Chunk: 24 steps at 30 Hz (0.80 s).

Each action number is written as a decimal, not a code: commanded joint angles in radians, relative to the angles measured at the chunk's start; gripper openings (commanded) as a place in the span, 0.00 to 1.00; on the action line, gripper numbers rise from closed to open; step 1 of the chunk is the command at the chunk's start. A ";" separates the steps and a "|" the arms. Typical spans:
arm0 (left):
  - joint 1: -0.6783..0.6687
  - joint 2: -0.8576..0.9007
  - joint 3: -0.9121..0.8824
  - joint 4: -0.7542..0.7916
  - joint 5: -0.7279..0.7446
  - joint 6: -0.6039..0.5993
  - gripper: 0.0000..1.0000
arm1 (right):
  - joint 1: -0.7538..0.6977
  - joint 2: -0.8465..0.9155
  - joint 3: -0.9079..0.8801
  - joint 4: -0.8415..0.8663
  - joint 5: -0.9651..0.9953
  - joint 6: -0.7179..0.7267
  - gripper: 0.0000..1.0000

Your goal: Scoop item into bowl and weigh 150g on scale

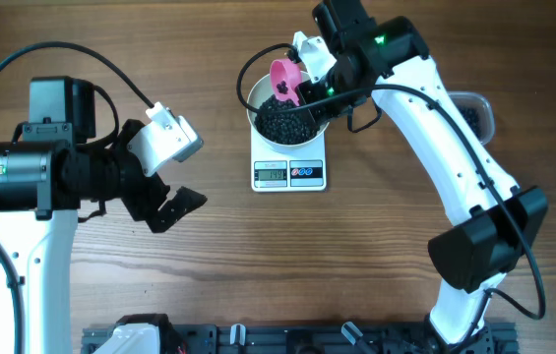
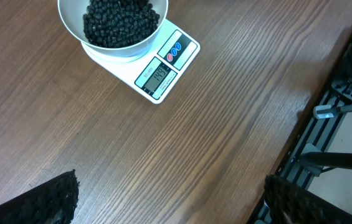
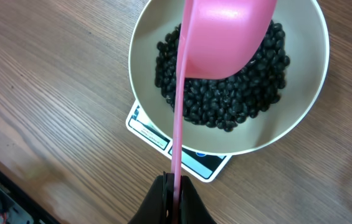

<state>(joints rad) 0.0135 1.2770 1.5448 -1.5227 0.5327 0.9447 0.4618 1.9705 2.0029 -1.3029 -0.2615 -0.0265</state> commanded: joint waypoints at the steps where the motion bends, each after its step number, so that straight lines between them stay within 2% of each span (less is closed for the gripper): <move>1: 0.005 -0.010 0.014 -0.001 0.007 0.010 1.00 | -0.001 -0.016 -0.004 -0.005 0.134 0.009 0.04; 6: 0.005 -0.010 0.014 -0.001 0.007 0.010 1.00 | -0.001 -0.018 -0.004 -0.006 -0.022 -0.045 0.04; 8: 0.005 -0.010 0.014 -0.001 0.007 0.010 1.00 | -0.001 -0.016 -0.004 -0.016 0.032 -0.041 0.04; 11: 0.005 -0.010 0.014 -0.001 0.007 0.010 1.00 | 0.003 -0.023 0.018 0.023 -0.045 0.003 0.04; 14: 0.005 -0.010 0.014 -0.001 0.007 0.010 1.00 | 0.003 -0.023 0.020 -0.007 0.085 0.001 0.04; 18: 0.005 -0.010 0.014 -0.001 0.007 0.010 1.00 | 0.003 -0.034 0.027 0.000 0.000 0.003 0.04; 24: 0.005 -0.010 0.014 -0.001 0.007 0.010 1.00 | 0.003 -0.033 0.024 -0.004 0.002 0.003 0.04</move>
<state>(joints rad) 0.0135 1.2770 1.5448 -1.5227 0.5327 0.9447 0.4622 1.9705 2.0033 -1.3071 -0.2359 -0.0376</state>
